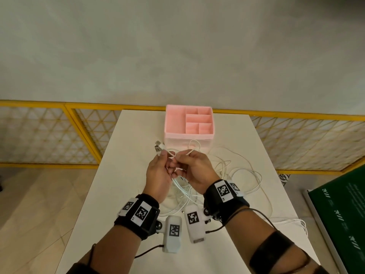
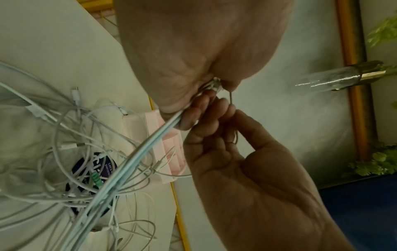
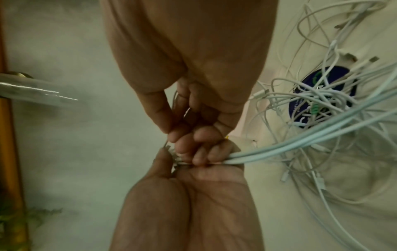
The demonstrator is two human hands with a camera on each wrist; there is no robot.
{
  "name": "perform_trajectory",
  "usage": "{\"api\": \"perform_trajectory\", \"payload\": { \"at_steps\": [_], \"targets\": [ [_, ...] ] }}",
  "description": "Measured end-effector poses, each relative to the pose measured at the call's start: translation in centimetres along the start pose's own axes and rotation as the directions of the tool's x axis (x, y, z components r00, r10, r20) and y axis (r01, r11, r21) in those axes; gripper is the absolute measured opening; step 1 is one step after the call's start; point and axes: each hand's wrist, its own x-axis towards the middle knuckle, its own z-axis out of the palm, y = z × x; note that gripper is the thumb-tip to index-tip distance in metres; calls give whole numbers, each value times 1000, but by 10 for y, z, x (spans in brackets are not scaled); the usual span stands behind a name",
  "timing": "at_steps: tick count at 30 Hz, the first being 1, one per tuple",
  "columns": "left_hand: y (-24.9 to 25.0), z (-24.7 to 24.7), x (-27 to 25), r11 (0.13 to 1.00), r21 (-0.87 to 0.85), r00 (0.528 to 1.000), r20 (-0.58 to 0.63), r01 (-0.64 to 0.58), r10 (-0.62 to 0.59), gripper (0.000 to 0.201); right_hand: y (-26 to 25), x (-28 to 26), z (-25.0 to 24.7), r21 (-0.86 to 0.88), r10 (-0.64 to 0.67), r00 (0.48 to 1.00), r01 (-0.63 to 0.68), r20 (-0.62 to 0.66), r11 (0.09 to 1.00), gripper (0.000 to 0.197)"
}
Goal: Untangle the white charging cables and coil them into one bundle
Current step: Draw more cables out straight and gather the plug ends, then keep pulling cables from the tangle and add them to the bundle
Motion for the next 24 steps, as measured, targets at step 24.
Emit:
{"api": "perform_trajectory", "payload": {
  "at_steps": [24],
  "targets": [
    [1,-25,-16,981,126,988,-48,150,-145,39,-69,15,-52,-33,-188,973,185,-133,982,26]
  ]
}}
